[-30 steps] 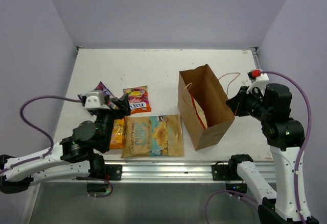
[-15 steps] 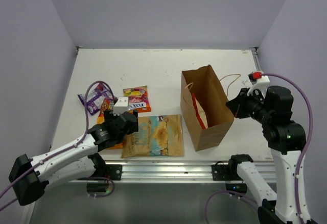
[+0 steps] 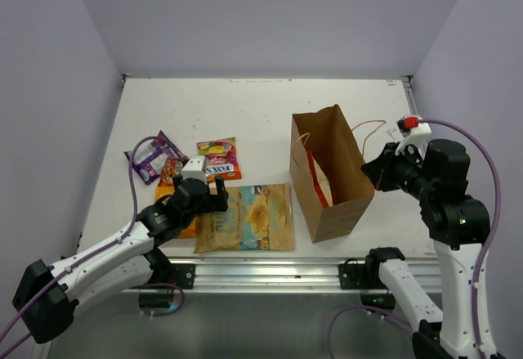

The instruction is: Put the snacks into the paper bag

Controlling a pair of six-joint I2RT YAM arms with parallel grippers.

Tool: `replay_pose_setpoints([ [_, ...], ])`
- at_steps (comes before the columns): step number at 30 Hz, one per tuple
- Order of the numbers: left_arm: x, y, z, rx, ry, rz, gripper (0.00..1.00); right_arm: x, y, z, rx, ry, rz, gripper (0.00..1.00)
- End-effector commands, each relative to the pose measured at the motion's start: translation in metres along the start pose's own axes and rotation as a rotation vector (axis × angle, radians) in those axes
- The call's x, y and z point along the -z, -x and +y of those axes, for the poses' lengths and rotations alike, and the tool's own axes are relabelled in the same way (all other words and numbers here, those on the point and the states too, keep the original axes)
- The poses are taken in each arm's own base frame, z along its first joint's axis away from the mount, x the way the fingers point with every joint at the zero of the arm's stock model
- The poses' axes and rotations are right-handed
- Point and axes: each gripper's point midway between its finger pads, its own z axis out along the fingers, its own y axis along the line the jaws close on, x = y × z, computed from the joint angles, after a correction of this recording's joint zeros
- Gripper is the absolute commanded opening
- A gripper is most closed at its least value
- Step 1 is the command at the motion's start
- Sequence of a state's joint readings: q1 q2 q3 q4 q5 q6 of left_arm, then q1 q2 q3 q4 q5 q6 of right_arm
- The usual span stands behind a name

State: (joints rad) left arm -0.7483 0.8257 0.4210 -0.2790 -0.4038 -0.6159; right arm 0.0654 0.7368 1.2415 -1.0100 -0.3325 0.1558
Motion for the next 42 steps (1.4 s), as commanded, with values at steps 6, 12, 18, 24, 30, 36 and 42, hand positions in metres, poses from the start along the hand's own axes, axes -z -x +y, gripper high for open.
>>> replay_pose_setpoints([
  [6,0.008,0.018,-0.037,-0.005,-0.157,-0.066,1.00,0.003,0.003,0.004,0.019,0.022,-0.016,0.00],
  [12,-0.015,-0.026,-0.019,-0.034,-0.028,0.086,1.00,0.005,0.005,0.005,0.019,0.015,-0.015,0.00],
  [18,-0.014,-0.031,0.014,0.017,0.151,0.080,1.00,0.005,0.003,0.005,0.021,0.019,-0.009,0.00],
  [24,-0.005,-0.023,0.025,0.108,0.186,0.028,1.00,0.006,0.003,0.005,0.021,0.020,-0.013,0.00],
  [30,-0.019,-0.062,0.035,0.043,0.241,0.162,1.00,0.007,0.003,0.006,0.023,0.022,-0.016,0.00],
  [36,-0.025,-0.067,0.029,0.048,0.217,0.173,1.00,0.009,0.003,0.007,0.024,0.024,-0.020,0.00],
  [42,-0.034,-0.074,0.014,0.027,0.154,0.212,0.43,0.010,0.003,0.007,0.024,0.024,-0.020,0.00],
])
